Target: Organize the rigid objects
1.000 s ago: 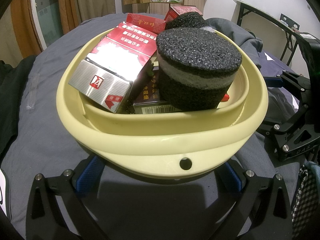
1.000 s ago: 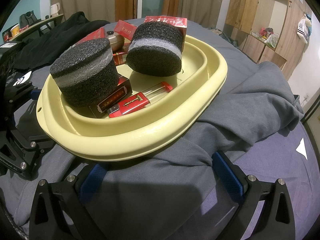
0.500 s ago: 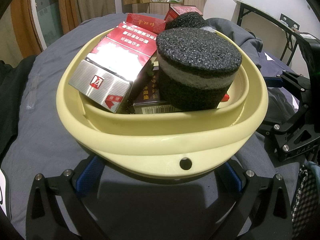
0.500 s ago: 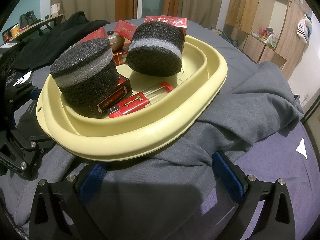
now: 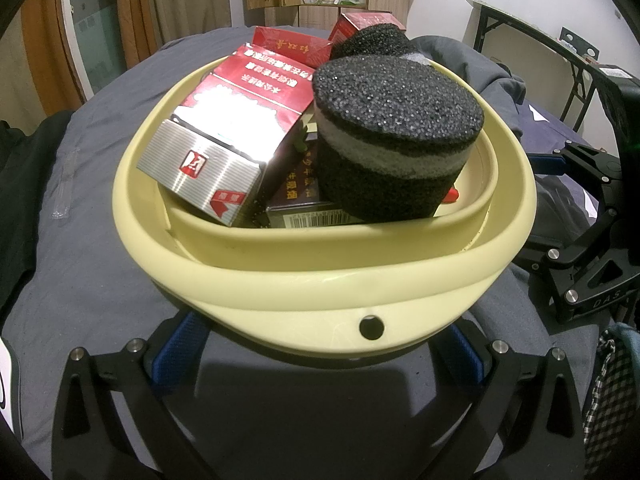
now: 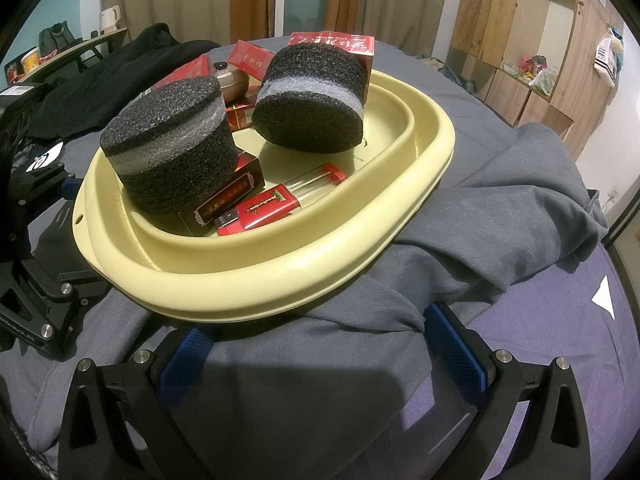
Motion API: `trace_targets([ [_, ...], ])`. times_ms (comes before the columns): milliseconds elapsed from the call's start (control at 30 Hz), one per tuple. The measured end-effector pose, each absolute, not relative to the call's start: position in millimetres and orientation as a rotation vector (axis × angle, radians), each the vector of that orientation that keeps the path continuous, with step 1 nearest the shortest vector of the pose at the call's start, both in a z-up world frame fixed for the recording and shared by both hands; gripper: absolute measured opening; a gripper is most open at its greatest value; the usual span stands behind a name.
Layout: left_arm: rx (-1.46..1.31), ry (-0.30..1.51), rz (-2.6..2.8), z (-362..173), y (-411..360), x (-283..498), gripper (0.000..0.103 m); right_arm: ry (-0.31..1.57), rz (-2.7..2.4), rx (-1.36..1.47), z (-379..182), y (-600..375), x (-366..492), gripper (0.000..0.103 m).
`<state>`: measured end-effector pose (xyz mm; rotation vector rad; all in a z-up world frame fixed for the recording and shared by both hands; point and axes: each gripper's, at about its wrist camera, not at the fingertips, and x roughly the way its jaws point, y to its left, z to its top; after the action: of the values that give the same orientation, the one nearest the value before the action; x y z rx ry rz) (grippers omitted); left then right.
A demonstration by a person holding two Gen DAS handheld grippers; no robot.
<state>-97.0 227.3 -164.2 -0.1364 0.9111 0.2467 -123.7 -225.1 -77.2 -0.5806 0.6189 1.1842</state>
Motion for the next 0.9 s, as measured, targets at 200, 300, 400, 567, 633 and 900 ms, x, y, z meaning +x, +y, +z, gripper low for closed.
trace_targets([
  [200,-0.136,0.911,0.247,-164.2,227.3,-97.0,0.103,0.619,1.184,-0.581,-77.2,-225.0,-123.7,0.103],
  [300,-0.136,0.911,0.247,-164.3,227.3,-96.9,0.103,0.619,1.184,-0.581,-77.4,-225.0,-122.9,0.103],
  [400,-0.136,0.911,0.247,-164.3,227.3,-97.0,0.103,0.619,1.184,-0.581,-77.4,-225.0,-123.0,0.103],
  [567,-0.136,0.911,0.247,-164.2,227.3,-97.1,0.103,0.619,1.184,-0.580,-77.3,-225.0,-123.0,0.103],
  [633,-0.136,0.911,0.247,-163.9,227.9,-99.3,0.103,0.619,1.184,-0.581,-77.4,-225.0,-123.1,0.103],
  [900,-0.136,0.911,0.247,-164.3,227.3,-96.9,0.103,0.619,1.184,-0.581,-77.4,-225.0,-122.9,0.103],
])
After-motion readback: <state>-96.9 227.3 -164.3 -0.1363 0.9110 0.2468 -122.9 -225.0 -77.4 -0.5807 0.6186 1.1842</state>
